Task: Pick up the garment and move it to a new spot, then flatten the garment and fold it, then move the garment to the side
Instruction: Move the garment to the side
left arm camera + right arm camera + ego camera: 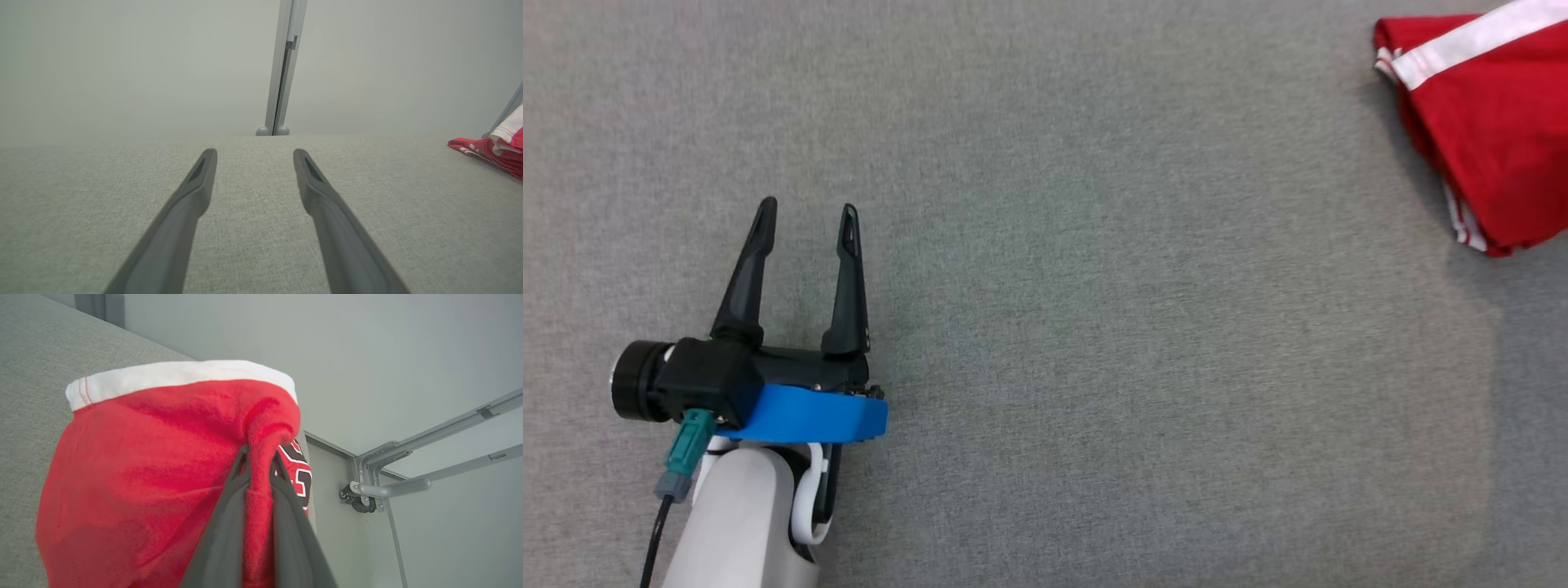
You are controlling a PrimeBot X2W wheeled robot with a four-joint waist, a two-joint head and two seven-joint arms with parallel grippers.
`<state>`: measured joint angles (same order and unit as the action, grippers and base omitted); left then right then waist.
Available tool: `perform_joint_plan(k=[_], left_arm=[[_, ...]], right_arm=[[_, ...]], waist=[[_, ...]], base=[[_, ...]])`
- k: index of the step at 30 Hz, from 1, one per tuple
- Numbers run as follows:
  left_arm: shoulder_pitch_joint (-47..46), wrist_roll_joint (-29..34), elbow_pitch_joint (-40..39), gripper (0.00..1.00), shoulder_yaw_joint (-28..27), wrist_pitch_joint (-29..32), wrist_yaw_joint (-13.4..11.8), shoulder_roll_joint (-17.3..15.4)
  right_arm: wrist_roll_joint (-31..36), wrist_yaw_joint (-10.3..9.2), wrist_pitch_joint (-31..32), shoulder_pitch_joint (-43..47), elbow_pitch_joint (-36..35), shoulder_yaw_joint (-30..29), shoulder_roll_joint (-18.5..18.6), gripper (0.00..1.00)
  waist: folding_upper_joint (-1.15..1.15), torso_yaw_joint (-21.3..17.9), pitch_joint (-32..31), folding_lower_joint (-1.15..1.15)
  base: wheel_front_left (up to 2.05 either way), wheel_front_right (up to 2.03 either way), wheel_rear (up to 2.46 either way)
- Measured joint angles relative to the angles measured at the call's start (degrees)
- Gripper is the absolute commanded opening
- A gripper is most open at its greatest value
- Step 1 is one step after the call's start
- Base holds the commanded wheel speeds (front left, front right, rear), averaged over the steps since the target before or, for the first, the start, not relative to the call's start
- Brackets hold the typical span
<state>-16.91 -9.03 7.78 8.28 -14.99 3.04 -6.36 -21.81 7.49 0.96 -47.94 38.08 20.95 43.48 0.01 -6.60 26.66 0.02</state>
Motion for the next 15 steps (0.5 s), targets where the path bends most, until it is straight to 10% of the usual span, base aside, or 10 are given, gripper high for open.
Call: perform_joint_plan(k=[15], left_arm=[[-1.8,0.5,-6.1,1.0,0.6,1.4,-1.0,-1.2]], right_arm=[[0.9,0.02,-0.7,-12.0,11.6,4.2,3.6,0.0]], waist=[[0.0,1.0,7.8,-0.01]], base=[[0.0,0.0,0.0]])
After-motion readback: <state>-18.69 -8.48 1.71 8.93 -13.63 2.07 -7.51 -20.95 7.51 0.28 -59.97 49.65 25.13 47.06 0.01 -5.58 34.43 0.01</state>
